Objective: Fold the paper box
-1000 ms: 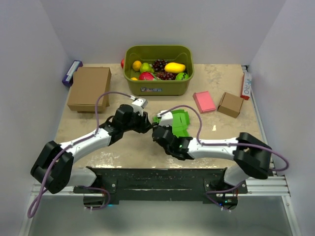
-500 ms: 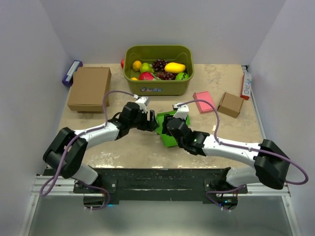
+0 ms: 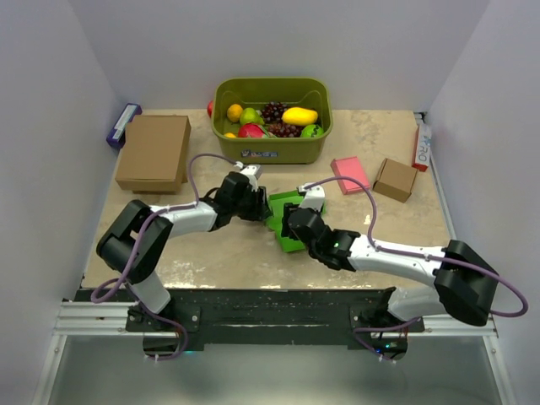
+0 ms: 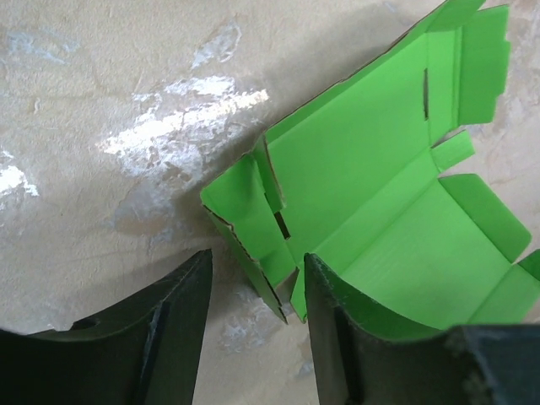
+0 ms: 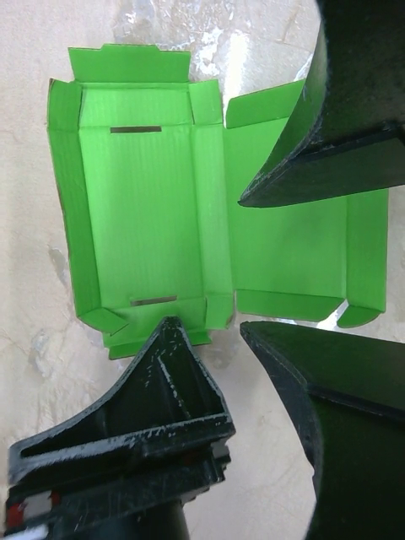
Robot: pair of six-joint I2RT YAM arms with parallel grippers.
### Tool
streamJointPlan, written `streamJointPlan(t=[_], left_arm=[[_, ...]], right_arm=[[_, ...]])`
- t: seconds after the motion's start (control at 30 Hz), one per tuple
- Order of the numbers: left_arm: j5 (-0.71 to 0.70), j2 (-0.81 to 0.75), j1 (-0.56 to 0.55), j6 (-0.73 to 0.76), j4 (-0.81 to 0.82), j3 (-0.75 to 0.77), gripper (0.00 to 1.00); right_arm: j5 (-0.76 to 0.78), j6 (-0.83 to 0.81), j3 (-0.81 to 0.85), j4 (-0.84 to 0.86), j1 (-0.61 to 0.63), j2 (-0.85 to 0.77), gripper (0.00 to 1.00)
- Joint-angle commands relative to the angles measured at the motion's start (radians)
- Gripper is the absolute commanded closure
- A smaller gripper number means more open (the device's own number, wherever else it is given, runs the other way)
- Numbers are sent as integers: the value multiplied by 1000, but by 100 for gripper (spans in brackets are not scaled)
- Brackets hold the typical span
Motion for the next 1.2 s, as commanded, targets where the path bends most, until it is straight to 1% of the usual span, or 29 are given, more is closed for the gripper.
streamJointPlan(t=[0.0,0.03,0.1,0.2,0.3,0.33,0.43,0.5,0.7,0.73,0.8,0.87,1.17], left_arm=[[-25,21,3,1,36,37,54],[-26,23,3,1,37,37,60],[-26,23,3,-1,42,32,67],[-26,20,3,-2,53,23,90],[-23,12,3,-8,68,11,98],[-23,11,4,-11,71,6,100],[-23,-2,3,-17,83,-11,100],[-22,-12,3,-25,99,-21,100],[-35,-78,3,-80,194,-118,100],[-42,-95,3,-80,198,-136,100],[-52,-109,3,-82,206,-150,100],[-58,-129,3,-79,211,-166,100],[-69,-163,3,-76,220,-195,100]], right_arm=[[-4,-26,-6,49,0,-24,40],[-9,-29,0,52,1,-19,40],[-14,-43,15,62,6,13,40],[-46,-86,47,95,23,77,38],[-52,-107,116,84,35,150,36],[-54,-112,133,75,41,201,36],[-37,-110,195,38,41,280,37],[-23,-90,250,-20,41,314,38],[-20,-48,288,-28,41,383,38],[-14,-41,296,-55,41,391,40],[-3,-28,316,-86,41,417,46],[2,-25,325,-89,41,432,50],[-28,-21,356,-79,41,467,49]])
